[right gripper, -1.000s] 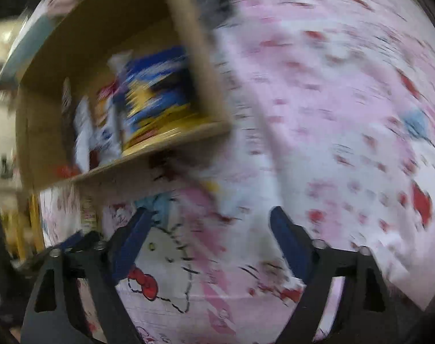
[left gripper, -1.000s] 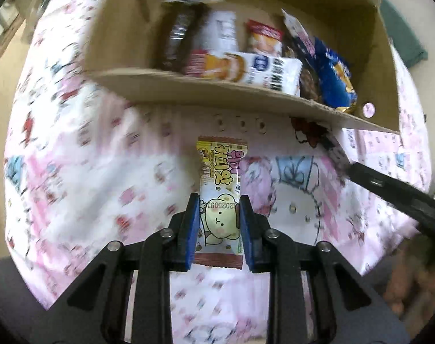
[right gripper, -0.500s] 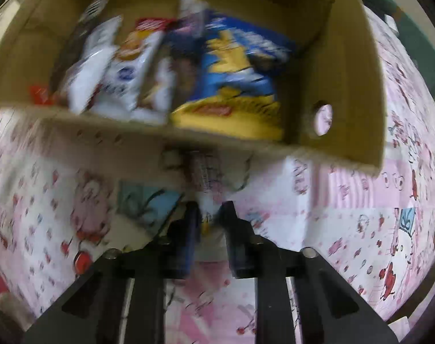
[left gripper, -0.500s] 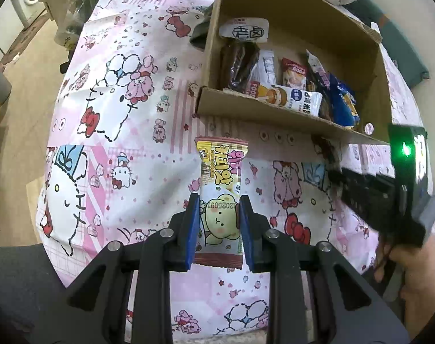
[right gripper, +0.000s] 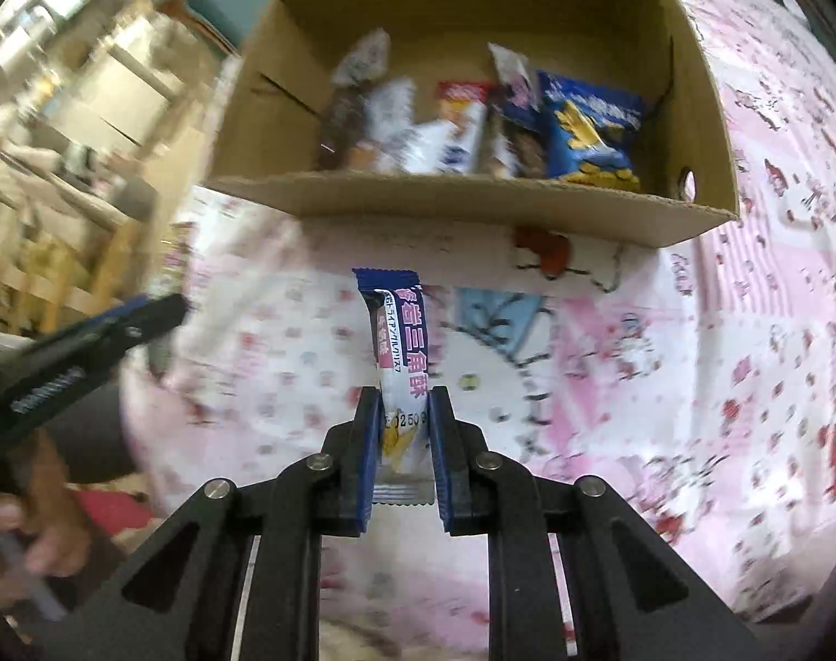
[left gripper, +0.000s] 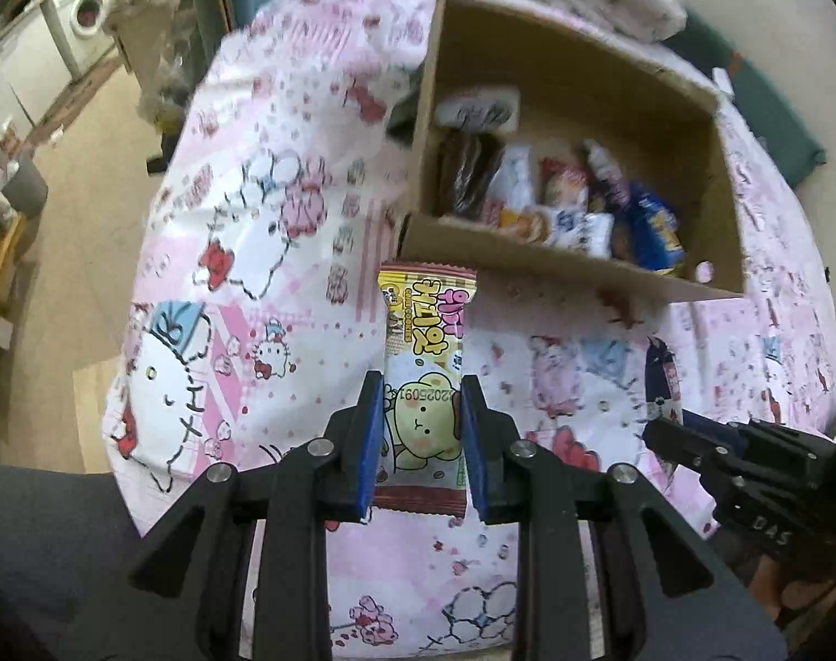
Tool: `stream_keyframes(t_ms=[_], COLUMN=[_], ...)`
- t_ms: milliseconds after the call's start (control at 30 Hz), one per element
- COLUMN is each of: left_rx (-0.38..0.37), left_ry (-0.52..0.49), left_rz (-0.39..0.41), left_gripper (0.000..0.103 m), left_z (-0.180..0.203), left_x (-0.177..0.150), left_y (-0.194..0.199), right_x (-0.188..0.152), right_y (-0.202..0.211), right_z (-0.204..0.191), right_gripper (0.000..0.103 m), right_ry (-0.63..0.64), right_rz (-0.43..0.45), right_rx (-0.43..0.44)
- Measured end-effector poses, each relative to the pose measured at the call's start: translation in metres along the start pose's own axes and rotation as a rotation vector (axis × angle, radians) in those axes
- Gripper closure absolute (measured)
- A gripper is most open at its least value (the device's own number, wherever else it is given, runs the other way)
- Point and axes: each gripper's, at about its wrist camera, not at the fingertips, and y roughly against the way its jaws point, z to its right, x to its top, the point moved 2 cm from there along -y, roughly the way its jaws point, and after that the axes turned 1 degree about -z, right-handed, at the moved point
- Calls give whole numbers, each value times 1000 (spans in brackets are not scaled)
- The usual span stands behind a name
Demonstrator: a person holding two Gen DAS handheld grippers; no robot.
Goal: Organize snacks
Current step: 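Lift the yellow packet and white-and-pink bar and carry them over the box, then open both grippers to release the two snacks into the box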
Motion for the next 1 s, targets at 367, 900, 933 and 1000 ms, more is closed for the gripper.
stream_keyframes(t_ms=[367, 900, 933, 1000], left_rx=[2, -47, -52, -63], left_ry=[-75, -123, -130, -140], left_rz=[189, 193, 189, 188], left_gripper=[80, 80, 80, 80], left_z=[15, 55, 57, 60], left_x=[43, 131, 133, 133], left_y=[62, 25, 18, 7], right_x=[11, 79, 81, 82], right_y=[95, 85, 76, 60], right_z=[18, 90, 93, 93], right_gripper=[85, 84, 84, 84], right_ry=[-83, -263, -295, -313], right_rz=[376, 421, 403, 364], right_rx=[176, 121, 181, 197])
